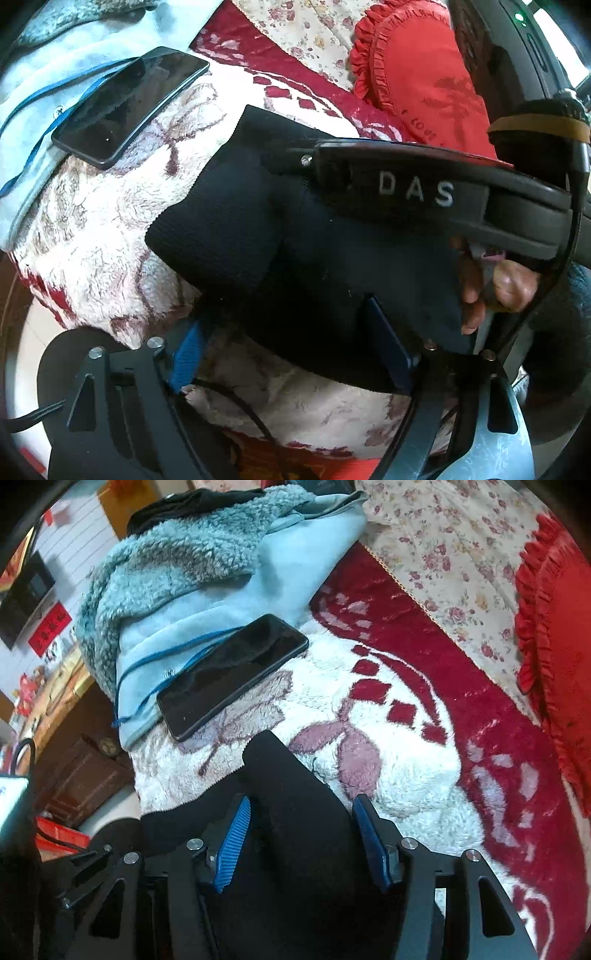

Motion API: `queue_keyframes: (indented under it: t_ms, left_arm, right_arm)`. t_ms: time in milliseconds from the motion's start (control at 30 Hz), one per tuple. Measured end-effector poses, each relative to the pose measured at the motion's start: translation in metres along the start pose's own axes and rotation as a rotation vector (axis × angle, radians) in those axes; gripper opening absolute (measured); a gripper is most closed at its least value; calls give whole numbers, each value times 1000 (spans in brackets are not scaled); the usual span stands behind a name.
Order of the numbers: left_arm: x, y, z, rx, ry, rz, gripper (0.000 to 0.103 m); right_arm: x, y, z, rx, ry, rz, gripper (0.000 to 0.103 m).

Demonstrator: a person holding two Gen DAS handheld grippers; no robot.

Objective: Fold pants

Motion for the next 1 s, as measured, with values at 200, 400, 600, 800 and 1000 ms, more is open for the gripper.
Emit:
queue_keyframes:
  t_ms: [200,400,600,800,1000]
  left_arm:
    - [10,-2,-17,51,71,4,19]
    - [50,2,-56,184,43,147,16]
    - [87,10,-73,220,43,239,16]
    - [124,26,-84,231,46,341,16]
    - [168,55,-78,205,67,478,16]
  right_arm:
    - [-1,2,-28,108,-57,51,18]
    - [1,9,-94,272,-103,105,15]
    - [15,30,-145,375,-98,165,15]
    - [28,63,-184,476,-81,231,13]
    - [51,118,-225,567,-61,319,6]
Point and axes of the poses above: each gripper's, at about its wrist camera, not at the fingertips, and z roughly the way its jaws point, x to its right, y to its underside, the point moved 7 cm from there along z, roughly the way its jaws point, and after that the axes turned 5 degrees about -x, right-handed, at the moved point
